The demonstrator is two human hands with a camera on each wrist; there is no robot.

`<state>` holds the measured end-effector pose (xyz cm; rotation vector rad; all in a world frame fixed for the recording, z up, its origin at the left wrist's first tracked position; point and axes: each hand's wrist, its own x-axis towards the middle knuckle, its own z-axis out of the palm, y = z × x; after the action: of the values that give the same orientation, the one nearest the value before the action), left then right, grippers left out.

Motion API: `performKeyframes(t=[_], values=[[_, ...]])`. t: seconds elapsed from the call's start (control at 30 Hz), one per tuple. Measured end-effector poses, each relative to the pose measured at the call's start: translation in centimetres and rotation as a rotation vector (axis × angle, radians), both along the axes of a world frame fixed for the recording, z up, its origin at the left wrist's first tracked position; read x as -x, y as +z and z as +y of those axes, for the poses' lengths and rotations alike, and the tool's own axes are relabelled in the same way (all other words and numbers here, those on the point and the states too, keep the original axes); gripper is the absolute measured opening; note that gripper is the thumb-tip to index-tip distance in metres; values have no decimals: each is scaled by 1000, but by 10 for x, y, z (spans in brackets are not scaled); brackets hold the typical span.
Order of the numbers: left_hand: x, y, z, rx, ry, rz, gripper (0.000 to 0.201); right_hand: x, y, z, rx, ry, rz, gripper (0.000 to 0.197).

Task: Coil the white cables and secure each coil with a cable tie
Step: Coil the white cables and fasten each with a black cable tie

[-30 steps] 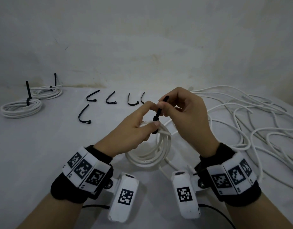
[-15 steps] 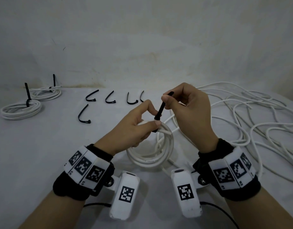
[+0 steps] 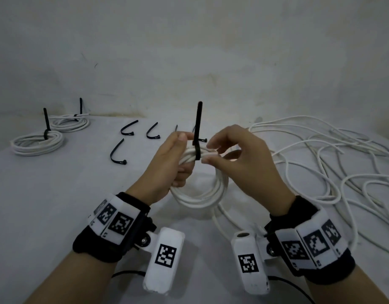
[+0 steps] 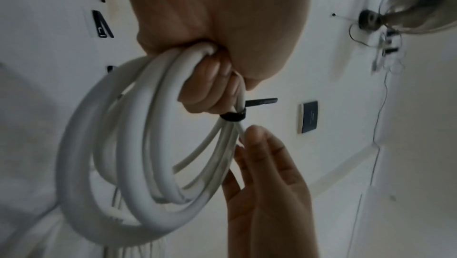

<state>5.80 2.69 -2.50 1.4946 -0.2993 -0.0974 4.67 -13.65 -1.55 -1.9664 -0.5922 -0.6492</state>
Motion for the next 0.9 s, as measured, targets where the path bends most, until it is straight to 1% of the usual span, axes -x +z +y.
performKeyframes(t=[0.07, 0.13, 0.2, 0.27, 0.4, 0.6, 0.67, 0.73, 0.77, 0.8, 0.83, 0.87, 0.9], values=[[-1, 2, 2, 67, -33, 45, 40, -1, -1, -1, 116, -9, -128, 17], [1, 3, 1, 111, -92, 73, 40, -2, -2, -3, 156, -43, -235, 13], [2, 4, -2, 136, -136, 77, 37, -3, -2, -5, 190, -93, -308, 13], [2, 4, -4, 142, -142, 73, 34, -3, -4, -6, 232, -141, -373, 17], [1, 3, -7, 187, -174, 94, 34, -5, -6, -7, 252, -195, -459, 21], [4, 8, -9, 175, -169, 48, 34, -3, -5, -6, 159, -220, -486, 25], [4, 8, -8, 183, -170, 47, 36, -4, -5, -4, 123, -211, -453, 23], [3, 7, -7, 213, -173, 52, 37, -5, -6, -3, 95, -179, -378, 19], [3, 7, -6, 236, -180, 60, 37, -6, -5, -4, 70, -155, -292, 18], [3, 7, -5, 261, -193, 71, 36, -7, -4, -6, 44, -138, -163, 25], [3, 7, -4, 282, -208, 80, 36, -7, -4, -8, 37, -119, -10, 35], [3, 7, -4, 288, -218, 83, 35, -8, -5, -10, 54, -99, 124, 43], [3, 7, -3, 281, -220, 79, 35, -7, -6, -10, 85, -73, 211, 44]])
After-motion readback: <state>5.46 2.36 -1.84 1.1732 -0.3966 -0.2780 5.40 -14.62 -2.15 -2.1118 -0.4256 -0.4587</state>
